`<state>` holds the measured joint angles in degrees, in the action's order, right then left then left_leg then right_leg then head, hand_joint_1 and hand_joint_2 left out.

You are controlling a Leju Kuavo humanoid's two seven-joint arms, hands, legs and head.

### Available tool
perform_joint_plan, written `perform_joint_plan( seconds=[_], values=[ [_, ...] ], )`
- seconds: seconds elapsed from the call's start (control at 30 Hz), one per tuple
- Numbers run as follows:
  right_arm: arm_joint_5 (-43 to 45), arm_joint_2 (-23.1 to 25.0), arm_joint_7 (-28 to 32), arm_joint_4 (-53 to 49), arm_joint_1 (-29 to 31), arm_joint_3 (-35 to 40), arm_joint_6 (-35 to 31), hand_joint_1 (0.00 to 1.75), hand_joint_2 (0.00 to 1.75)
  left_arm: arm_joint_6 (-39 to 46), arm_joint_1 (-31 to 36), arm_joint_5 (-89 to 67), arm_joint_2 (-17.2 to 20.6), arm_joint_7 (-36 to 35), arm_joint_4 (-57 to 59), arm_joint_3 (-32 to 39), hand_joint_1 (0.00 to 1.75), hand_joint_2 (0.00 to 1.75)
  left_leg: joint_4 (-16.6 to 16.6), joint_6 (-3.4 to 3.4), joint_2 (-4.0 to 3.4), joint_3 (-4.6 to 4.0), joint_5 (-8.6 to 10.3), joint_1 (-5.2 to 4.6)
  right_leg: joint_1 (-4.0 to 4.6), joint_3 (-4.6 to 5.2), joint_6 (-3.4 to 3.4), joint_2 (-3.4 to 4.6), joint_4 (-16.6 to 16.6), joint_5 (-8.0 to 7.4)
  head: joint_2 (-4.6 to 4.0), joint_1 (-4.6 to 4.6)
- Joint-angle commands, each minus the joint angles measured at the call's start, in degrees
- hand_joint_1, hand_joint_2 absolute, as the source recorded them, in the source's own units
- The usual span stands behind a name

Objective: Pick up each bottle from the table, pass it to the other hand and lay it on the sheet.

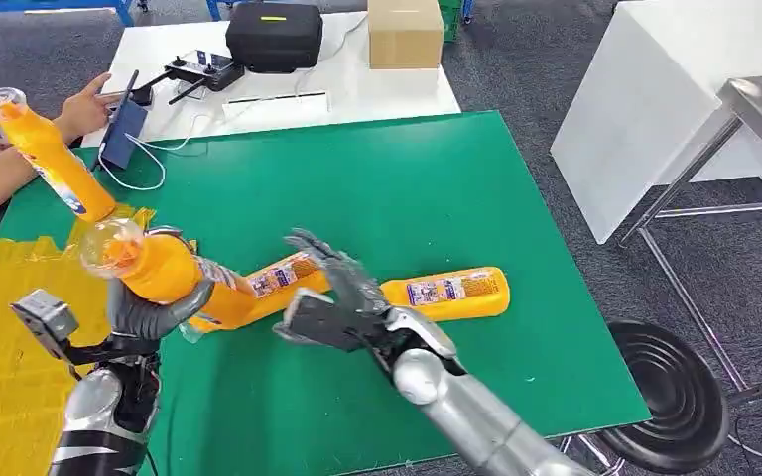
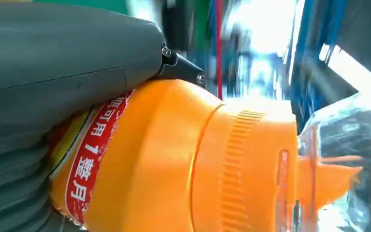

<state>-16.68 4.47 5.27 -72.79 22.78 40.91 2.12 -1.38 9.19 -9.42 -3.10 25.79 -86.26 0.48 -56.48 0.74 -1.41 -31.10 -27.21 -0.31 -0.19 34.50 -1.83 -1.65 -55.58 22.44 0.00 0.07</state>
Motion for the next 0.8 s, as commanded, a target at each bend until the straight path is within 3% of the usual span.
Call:
perform_joint_plan(
  seconds=[0.03, 0.07, 0.2, 0.3, 0.37, 0.47, 0.57, 0.67, 0.7, 0.8],
  values=[
    [-0.93, -6.27, -0.77, -3.26, -0.64, -1.53, 2.57, 0.0, 0.0, 34.7, 5.9, -36.39, -1.21, 1.76, 2.81, 3.18, 1.75, 1.75, -0.09, -0.06, 0.11, 0.24, -0.15, 0.07, 0.01, -0.26, 0.0, 0.17, -0.05, 0.12, 0.0, -0.02],
    [-0.83, -5.84, -0.94, -2.84, -0.2, -1.3, 2.42, 0.0, 0.0, 35.06, 5.98, -36.4, -0.96, 1.96, 3.79, 3.36, 1.75, 1.75, 0.0, -0.05, -0.18, 0.18, -0.1, -0.01, -0.05, -0.11, 0.01, 0.3, -0.02, 0.01, 0.02, -0.02],
    [-0.68, -5.98, -1.19, -3.13, -0.07, -1.16, 2.23, 0.0, 0.0, 35.63, 5.99, -36.22, -1.05, 2.47, 4.48, 3.2, 1.75, 1.75, 0.0, -0.11, -0.07, 0.32, -0.1, 0.06, 0.0, -0.2, 0.06, 0.26, -0.03, 0.08, 0.0, -0.07],
    [0.06, -6.56, -1.45, -3.23, 0.75, 0.0, 2.44, 0.0, 0.0, 41.38, 6.47, -48.37, -1.09, -0.36, 6.63, 4.36, 1.75, 1.75, -0.08, -0.15, 0.08, 0.4, -0.14, 0.17, 0.1, -0.33, 0.07, 0.28, -0.06, 0.13, 0.0, -0.04],
    [0.54, -6.97, -1.71, -3.12, 1.49, 0.95, 2.68, 0.0, 0.0, 41.38, 6.91, -55.58, -4.43, 2.39, 6.18, 10.08, 1.75, 1.75, -0.03, -0.07, -0.11, 0.29, -0.09, 0.14, 0.13, -0.19, 0.0, 0.36, -0.02, 0.05, 0.0, -0.04],
    [0.5, -8.36, -2.47, -3.18, 1.96, 2.36, 3.23, 0.0, 0.0, 41.38, 8.09, -65.16, -5.49, 1.62, 8.3, 12.45, 1.75, 1.75, -0.02, -0.04, -0.19, 0.17, -0.05, 0.12, 0.12, -0.06, -0.03, 0.34, -0.06, 0.02, 0.0, -0.07],
    [-0.21, -11.37, -3.2, -4.13, 1.67, 3.16, 3.2, 0.0, 0.0, 41.38, 9.62, -75.24, -1.94, -5.42, 16.67, 8.66, 1.75, 1.75, 0.04, -0.04, -0.01, 0.31, -0.04, 0.11, 0.1, -0.24, -0.04, 0.22, 0.01, 0.06, 0.02, -0.04],
    [-0.08, -13.48, -3.8, -5.15, 1.63, 3.27, 2.38, 0.0, 0.0, 41.38, 11.39, -75.76, 2.05, -10.9, 23.7, 2.62, 1.75, 1.75, 0.09, -0.04, 0.11, 0.29, 0.03, 0.04, 0.04, -0.24, -0.02, 0.04, 0.02, 0.05, 0.0, -0.04],
    [-1.01, -15.75, -4.77, -6.81, 1.13, 3.11, 2.6, 0.0, 0.0, 39.77, 14.61, -78.66, 4.27, -14.42, 33.81, -0.38, 1.75, 1.75, 0.07, -0.07, 0.1, 0.34, -0.01, 0.06, 0.05, -0.28, -0.01, 0.11, 0.01, 0.07, 0.0, -0.04],
    [-2.27, -20.74, -6.22, -10.83, -1.19, 0.13, 3.34, 0.0, 0.0, 38.01, 19.61, -78.16, 7.38, -18.81, 47.23, -4.93, 1.75, 1.75, 0.09, -0.08, 0.43, 0.35, 0.07, 0.03, 0.01, -0.38, 0.0, -0.2, 0.02, 0.1, 0.0, -0.07]
  ],
)
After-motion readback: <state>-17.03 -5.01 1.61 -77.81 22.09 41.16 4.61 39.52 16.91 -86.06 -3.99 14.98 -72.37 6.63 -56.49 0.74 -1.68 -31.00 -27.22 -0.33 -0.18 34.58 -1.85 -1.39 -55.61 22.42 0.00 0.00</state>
